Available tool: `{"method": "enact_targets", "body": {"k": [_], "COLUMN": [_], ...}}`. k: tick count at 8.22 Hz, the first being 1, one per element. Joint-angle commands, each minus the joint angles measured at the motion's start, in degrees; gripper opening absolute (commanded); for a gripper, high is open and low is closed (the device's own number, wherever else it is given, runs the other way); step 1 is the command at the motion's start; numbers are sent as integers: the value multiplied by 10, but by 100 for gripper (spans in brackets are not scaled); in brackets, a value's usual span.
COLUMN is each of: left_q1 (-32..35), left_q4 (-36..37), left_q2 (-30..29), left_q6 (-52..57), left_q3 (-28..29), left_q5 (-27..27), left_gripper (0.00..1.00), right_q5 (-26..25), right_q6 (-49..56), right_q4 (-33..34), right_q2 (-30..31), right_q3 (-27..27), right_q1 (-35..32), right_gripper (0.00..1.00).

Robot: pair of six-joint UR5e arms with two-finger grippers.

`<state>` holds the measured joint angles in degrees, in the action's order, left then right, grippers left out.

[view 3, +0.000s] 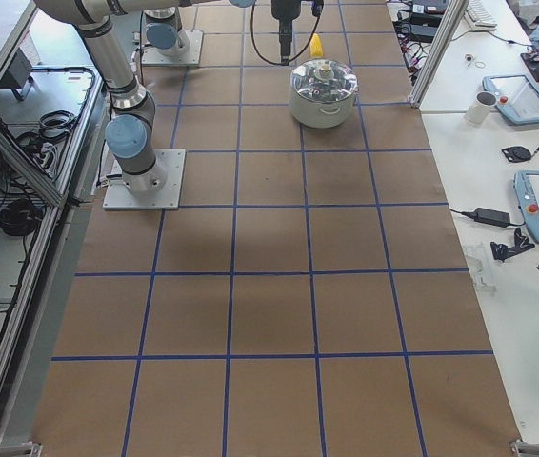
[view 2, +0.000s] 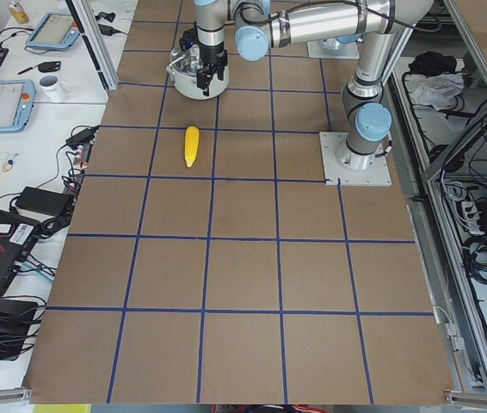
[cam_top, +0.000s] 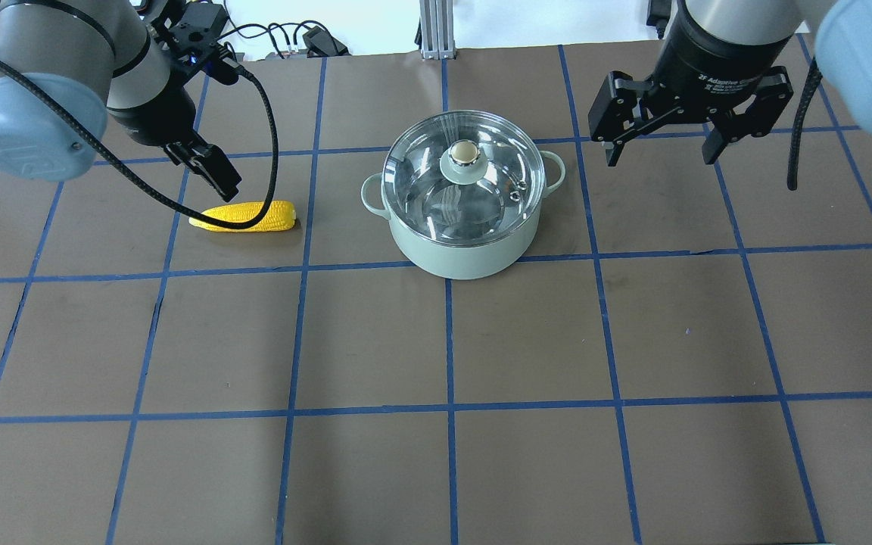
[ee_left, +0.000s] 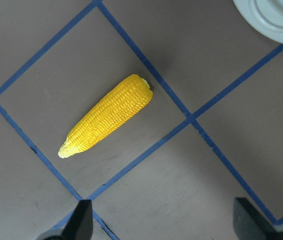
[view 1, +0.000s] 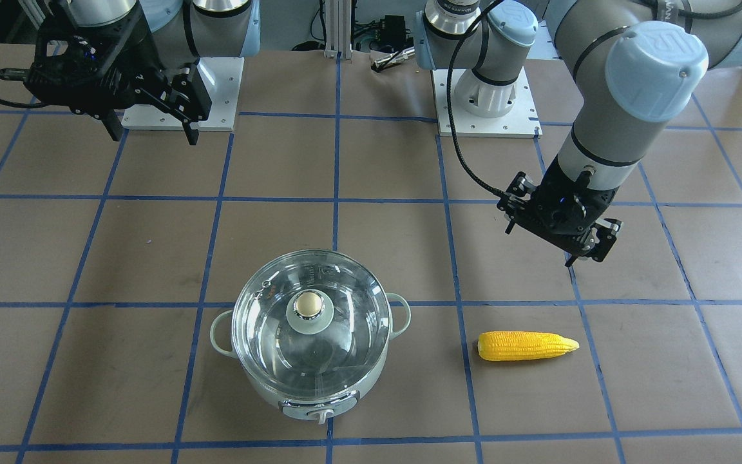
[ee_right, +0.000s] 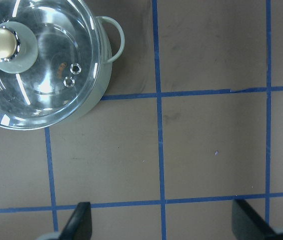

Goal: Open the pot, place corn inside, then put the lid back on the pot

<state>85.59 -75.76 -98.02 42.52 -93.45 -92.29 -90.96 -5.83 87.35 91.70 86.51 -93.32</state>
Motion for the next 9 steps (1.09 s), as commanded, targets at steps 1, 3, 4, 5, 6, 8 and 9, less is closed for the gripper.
{"method": "enact_targets", "body": {"k": [1, 3, 4, 5, 6, 8, 9], "left_q1": [-16, -17, -17, -17, -17, -17, -17], "left_q4": [47, 81, 93, 97, 114, 150, 155], "left_q2": [-28, -45, -51, -63, -73, -107, -117], "left_q6": [141, 260, 266, 276, 312, 373, 406], "left_q3": [-2, -4, -5, -4, -4, -4, -3], "left_q5": [1, -1, -1, 1, 0, 0, -1], "left_gripper": [100, 100, 100, 100, 100, 100, 100], "right_q5": [13, 18, 12, 12, 11, -2, -1], "right_q6": [-7, -50, -86, -129, -171, -183, -183], "right_q4": [81, 117, 156, 194, 232, 259, 293], "right_q2": [-46, -95, -133, -170, -200, -233, -251], "right_q3": [-14, -33, -43, -54, -56, -56, -56], "right_q1": [-6, -44, -77, -103, -129, -143, -143], "right_gripper": [100, 100, 100, 100, 100, 99, 98]}}
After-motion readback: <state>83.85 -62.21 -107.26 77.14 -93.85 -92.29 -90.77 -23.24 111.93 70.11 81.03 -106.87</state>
